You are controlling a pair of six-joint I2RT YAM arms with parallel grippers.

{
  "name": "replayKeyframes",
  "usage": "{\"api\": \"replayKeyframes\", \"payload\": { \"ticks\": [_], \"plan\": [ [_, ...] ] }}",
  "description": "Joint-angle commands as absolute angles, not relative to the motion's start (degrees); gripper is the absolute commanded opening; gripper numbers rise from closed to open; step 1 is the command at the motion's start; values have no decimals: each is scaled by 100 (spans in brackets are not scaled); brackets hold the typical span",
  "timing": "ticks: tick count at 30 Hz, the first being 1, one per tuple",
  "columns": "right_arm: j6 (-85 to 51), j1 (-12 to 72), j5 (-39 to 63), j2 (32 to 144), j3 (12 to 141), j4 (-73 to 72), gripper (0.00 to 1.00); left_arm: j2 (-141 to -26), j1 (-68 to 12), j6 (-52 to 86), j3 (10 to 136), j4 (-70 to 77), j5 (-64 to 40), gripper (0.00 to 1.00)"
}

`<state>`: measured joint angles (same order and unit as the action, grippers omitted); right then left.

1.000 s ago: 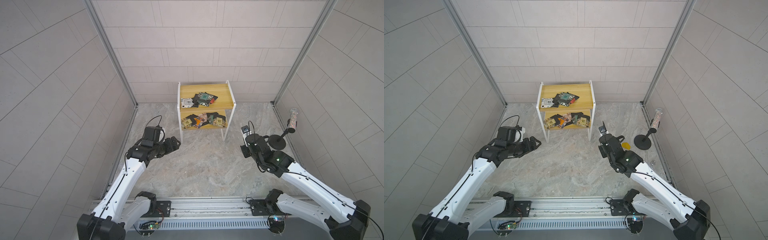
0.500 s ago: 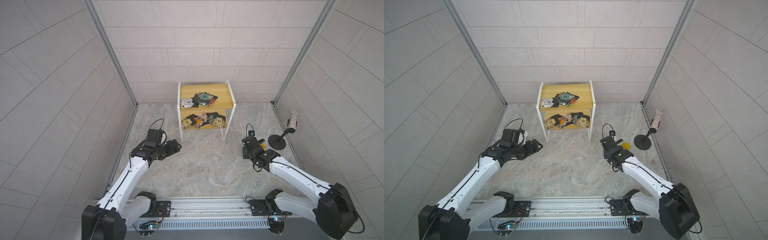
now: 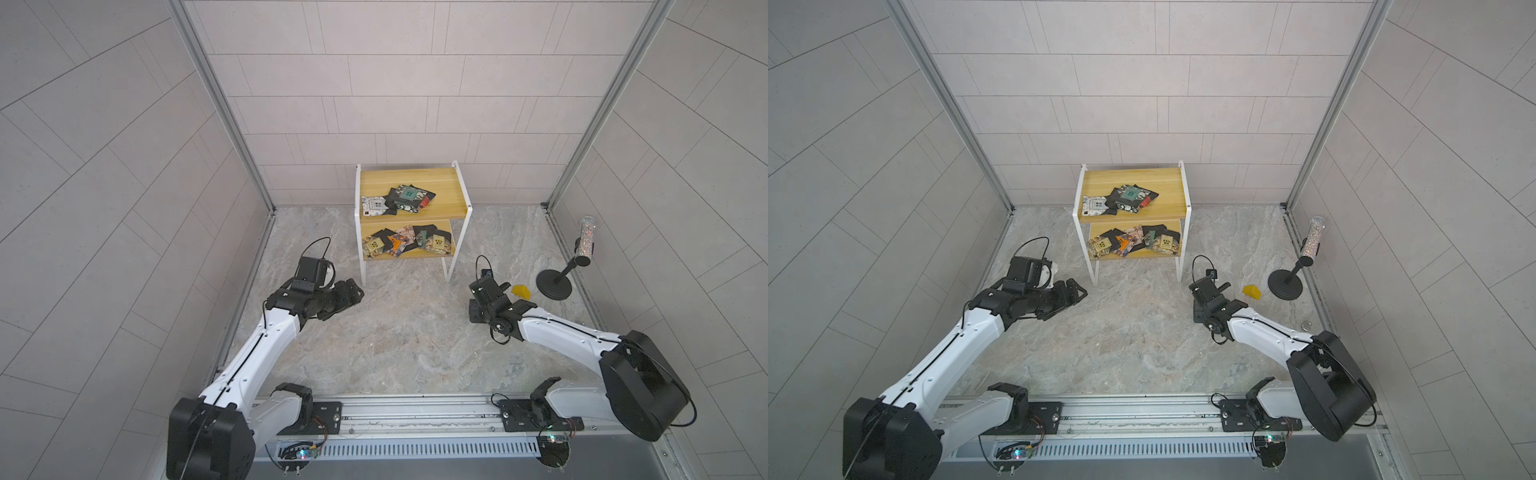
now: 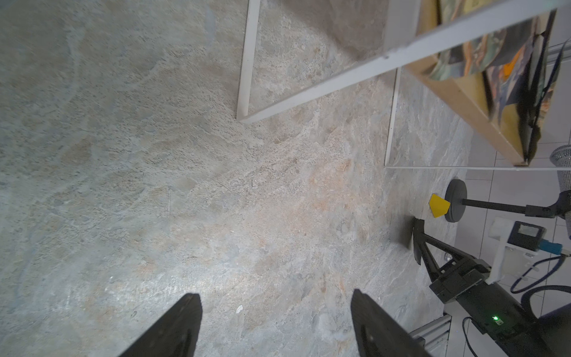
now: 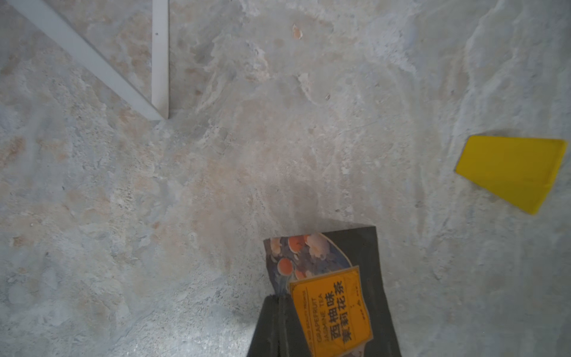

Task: Remove the tea bags from the shelf
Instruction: Place the tea bag at the center of the board.

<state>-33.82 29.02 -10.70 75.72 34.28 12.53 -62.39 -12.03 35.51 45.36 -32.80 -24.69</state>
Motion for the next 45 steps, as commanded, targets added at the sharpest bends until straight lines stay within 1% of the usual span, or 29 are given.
{"api": "replayKeyframes", "payload": {
  "ticks": [1,3,9,11,19,23,25,28,30,33,34,35,40,45],
  "plan": [
    [-3534,2994,-911,7734,3440,925,0,-6276,-1231,3454,4562,-3217,-2492,84],
    [-3519,3002,-854,7819,3492,928,5,-6302,-1230,3454,4570,-3215,-2505,84],
    [-3507,3016,-635,7884,3542,909,26,-6345,-1231,3445,4586,-3217,-2492,84],
    [-3483,3031,-562,7882,3750,959,32,-6371,-1232,3442,4612,-3217,-2489,84],
    [-3251,3067,-526,7494,3917,1297,35,-6332,-1230,3420,4770,-3284,-2466,84],
    [-3033,3063,-493,7110,4022,1533,40,-6192,-1230,3397,4900,-3385,-2389,84],
    [-2891,3061,-455,6917,4098,1650,43,-6137,-1230,3384,4985,-3446,-2365,84],
    [-2634,3073,-329,6623,4252,1807,46,-6052,-1230,3387,5134,-3550,-2347,82],
    [-2458,3079,-224,6448,4391,1915,51,-5999,-1230,3410,5248,-3605,-2356,82],
    [-2150,3096,-34,6196,4618,2004,54,-5926,-1230,3445,5471,-3681,-2342,83],
    [-2075,3116,19,6111,4697,2038,58,-5906,-1230,3461,5551,-3694,-2352,83],
    [-1983,3132,88,6041,4794,2083,60,-5888,-1230,3480,5638,-3712,-2364,83],
    [-1613,3264,409,5976,5381,2446,67,-5844,-1231,3597,6055,-3825,-2411,83],
    [-1226,3429,685,6075,5979,2723,68,-5850,-1230,3800,6416,-3852,-2459,83]
  ]
}}
